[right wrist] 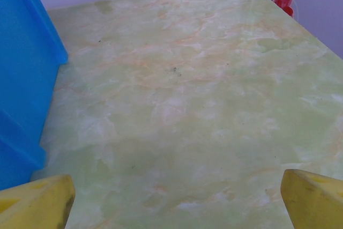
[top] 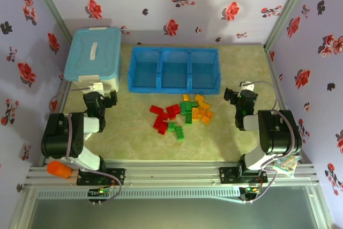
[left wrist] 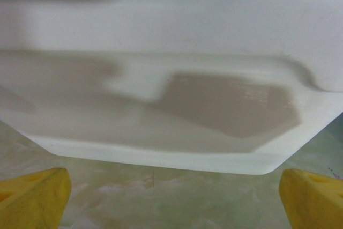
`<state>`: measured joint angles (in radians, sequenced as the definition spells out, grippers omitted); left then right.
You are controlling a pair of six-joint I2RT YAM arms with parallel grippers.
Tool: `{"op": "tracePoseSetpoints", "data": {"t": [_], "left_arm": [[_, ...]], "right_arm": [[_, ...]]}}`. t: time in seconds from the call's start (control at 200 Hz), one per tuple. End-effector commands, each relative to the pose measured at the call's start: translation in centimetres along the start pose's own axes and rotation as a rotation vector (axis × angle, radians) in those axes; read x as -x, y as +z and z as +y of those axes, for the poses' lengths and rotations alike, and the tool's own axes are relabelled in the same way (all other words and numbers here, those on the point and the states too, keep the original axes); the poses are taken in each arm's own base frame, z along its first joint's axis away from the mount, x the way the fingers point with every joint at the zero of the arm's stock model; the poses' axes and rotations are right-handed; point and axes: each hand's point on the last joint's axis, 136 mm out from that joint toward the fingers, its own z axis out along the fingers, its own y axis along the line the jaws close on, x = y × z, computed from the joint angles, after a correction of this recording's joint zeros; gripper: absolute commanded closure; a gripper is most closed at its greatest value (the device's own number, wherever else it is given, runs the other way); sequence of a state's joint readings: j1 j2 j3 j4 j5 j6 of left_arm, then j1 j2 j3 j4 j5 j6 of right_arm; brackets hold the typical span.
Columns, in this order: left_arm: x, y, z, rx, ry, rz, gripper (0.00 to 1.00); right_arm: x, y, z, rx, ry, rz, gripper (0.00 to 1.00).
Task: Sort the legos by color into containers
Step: Rotate the distractor at the top-left of the table.
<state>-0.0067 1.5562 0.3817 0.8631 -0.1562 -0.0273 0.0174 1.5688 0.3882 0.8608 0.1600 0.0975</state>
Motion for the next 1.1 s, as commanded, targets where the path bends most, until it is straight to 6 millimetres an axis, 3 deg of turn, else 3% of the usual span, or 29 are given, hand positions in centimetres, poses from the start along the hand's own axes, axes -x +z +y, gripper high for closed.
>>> {"op": "tracePoseSetpoints", "data": {"t": [0.0,0.365,0.41,0.535,0.61,0.715,0.775,0.865,0.94,1.095], "left_arm": [[1.5,0.0,-0.2,-0.002,0.005,-0.047,0.00],[1.6,0.0,-0.1,0.000,0.005,-0.049,0.00],[1.8,-0.2,0.6,0.052,-0.002,-0.059,0.00],[5.0,-2.3,1.9,0.178,0.006,-0.065,0.00],[7.4,-3.6,2.9,0.243,-0.059,-0.041,0.00],[10.3,-5.5,3.4,0.264,-0.127,0.012,0.00],[12.1,-6.6,3.3,0.257,-0.160,0.028,0.00],[14.5,-8.1,1.2,0.160,-0.197,0.045,0.00],[16.4,-8.5,-2.0,0.052,-0.166,0.060,0.00],[17.8,-8.0,-5.3,-0.008,-0.180,0.142,0.00]], "right_arm": [[0.9,0.0,-0.1,0.002,0.000,-0.025,0.01],[0.8,0.0,-0.1,0.000,-0.004,-0.021,0.01],[1.6,-0.2,-0.3,-0.018,0.007,-0.048,0.01],[5.1,-2.5,1.2,0.055,-0.027,-0.033,0.01],[7.6,-3.8,1.2,0.041,0.053,-0.012,0.01],[6.0,-6.1,-1.9,-0.177,0.325,0.219,0.01],[6.1,-5.8,1.0,-0.014,0.301,0.274,0.01],[6.7,-6.1,3.1,0.064,0.301,0.290,0.01],[7.2,-6.2,4.1,0.084,0.294,0.275,0.01],[7.8,-6.4,5.9,0.127,0.284,0.285,0.02]]}}
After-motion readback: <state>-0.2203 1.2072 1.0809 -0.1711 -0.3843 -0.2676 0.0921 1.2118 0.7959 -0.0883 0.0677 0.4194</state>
